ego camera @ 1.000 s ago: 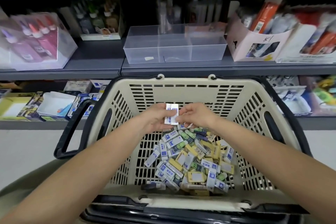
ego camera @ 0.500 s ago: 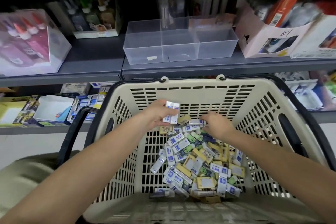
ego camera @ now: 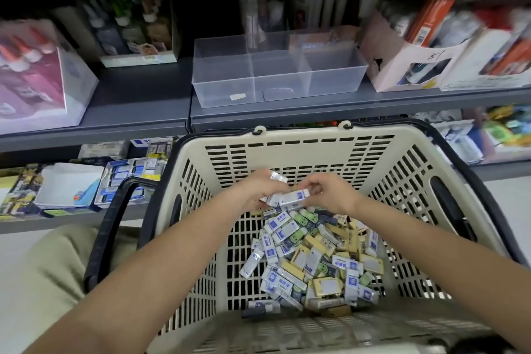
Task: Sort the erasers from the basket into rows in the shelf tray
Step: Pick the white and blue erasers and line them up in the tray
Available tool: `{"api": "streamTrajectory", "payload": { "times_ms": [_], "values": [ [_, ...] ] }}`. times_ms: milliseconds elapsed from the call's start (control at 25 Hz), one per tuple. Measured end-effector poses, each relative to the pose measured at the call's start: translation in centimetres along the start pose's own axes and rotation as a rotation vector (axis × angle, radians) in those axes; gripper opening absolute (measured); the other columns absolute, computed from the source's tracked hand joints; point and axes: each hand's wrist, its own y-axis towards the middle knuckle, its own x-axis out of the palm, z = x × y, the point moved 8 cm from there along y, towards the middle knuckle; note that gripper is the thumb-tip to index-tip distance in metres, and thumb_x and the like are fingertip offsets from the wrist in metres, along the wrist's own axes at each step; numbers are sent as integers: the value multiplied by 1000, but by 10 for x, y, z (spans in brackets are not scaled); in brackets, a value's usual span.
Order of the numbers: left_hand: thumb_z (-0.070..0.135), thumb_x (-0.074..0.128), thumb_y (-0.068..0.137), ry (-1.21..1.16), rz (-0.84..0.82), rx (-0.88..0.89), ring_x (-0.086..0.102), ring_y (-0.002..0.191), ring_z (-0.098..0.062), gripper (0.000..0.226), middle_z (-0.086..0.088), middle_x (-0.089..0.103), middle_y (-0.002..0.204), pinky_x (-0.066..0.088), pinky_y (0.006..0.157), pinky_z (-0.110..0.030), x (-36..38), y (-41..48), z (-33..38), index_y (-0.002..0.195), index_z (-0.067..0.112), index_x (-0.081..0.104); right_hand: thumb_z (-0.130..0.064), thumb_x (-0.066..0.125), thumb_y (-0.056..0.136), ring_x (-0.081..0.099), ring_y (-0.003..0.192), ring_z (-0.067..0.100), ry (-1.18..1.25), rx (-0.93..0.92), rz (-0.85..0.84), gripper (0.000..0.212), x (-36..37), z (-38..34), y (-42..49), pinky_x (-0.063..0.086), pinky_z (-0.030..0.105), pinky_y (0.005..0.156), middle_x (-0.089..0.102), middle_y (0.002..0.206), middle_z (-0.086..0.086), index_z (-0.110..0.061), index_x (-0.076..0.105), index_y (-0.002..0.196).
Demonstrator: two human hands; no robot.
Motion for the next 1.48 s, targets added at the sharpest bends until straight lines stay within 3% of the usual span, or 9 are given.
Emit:
{"api": "streamTrajectory", "payload": {
  "times_ms": [120, 320, 440, 560, 760, 960, 1120, 1360, 1480],
  "values": [
    [11, 71, 80, 87, -164, 31, 62, 78, -13, 20, -1, 66, 85, 51, 71, -28, 19, -9, 3, 94, 15, 58, -11, 74, 76, 56, 80, 9, 68, 8, 44, 27, -5, -13, -2, 46, 11, 69, 58, 83, -8, -15, 63, 100],
    [6, 72, 77, 48, -147, 28, 63, 87, -14, 27, -1, 67, 92, 50, 72, -29, 20, -16, 3, 97, 16, 57, -23, 64, 85, 63, 75, 8, 190, 80, 14, 6, -16, -11, 0, 51, 22, 69, 67, 81, -3, -18, 66, 88],
    [9, 73, 76, 24, -55, 29, 65, 85, -16, 34, -5, 68, 97, 51, 61, -25, 8, -16, 13, 106, 12, 57, -21, 54, 92, 62, 75, 13, -165, 149, 98, 14, -36, 18, 7, 52, 29, 72, 66, 83, -2, -18, 64, 83],
    [7, 71, 79, 47, -16, 49, 65, 77, -16, 25, -5, 68, 88, 53, 59, -27, -5, -15, 29, 99, 12, 58, -12, 52, 90, 60, 96, 22, -588, 193, 25, 23, -25, 48, 17, 51, 34, 82, 64, 109, 5, -16, 61, 112],
    [7, 68, 83, 80, -11, 60, 62, 72, -13, 22, -4, 65, 87, 48, 52, -23, -23, -16, 40, 100, 14, 57, -15, 56, 87, 51, 112, 26, -808, 183, 9, 41, -11, 65, 27, 45, 35, 87, 52, 123, 8, -17, 48, 128],
    [4, 67, 82, 7, -8, 51, 61, 73, -16, 36, -7, 65, 88, 46, 55, -26, -22, -16, 37, 115, 9, 54, -26, 52, 90, 53, 110, 24, -766, -77, 62, 30, 13, 37, 29, 43, 35, 89, 58, 117, 2, -22, 61, 119],
    [4, 68, 82, 1, -5, 69, 61, 70, -14, 32, -4, 65, 85, 48, 54, -25, -24, -20, 40, 111, 12, 55, -19, 53, 89, 53, 107, 25, -961, -86, -1, 31, 38, 31, 35, 42, 34, 88, 58, 112, 6, -18, 59, 120],
    [3, 65, 84, -20, 30, 74, 60, 69, -13, 21, -3, 63, 80, 50, 59, -26, -26, -27, 40, 88, 18, 52, -30, 61, 85, 55, 101, 23, -828, 64, -52, 34, 26, 33, 26, 43, 33, 81, 59, 112, 4, -18, 52, 114],
    [3, 64, 84, 12, 30, 105, 59, 70, -13, 19, -3, 62, 82, 50, 63, -26, -25, -33, 47, 94, 16, 54, -23, 65, 85, 57, 80, 13, -422, 76, -14, 27, 3, 8, 16, 41, 20, 66, 61, 91, -3, -15, 60, 110]
  ]
}}
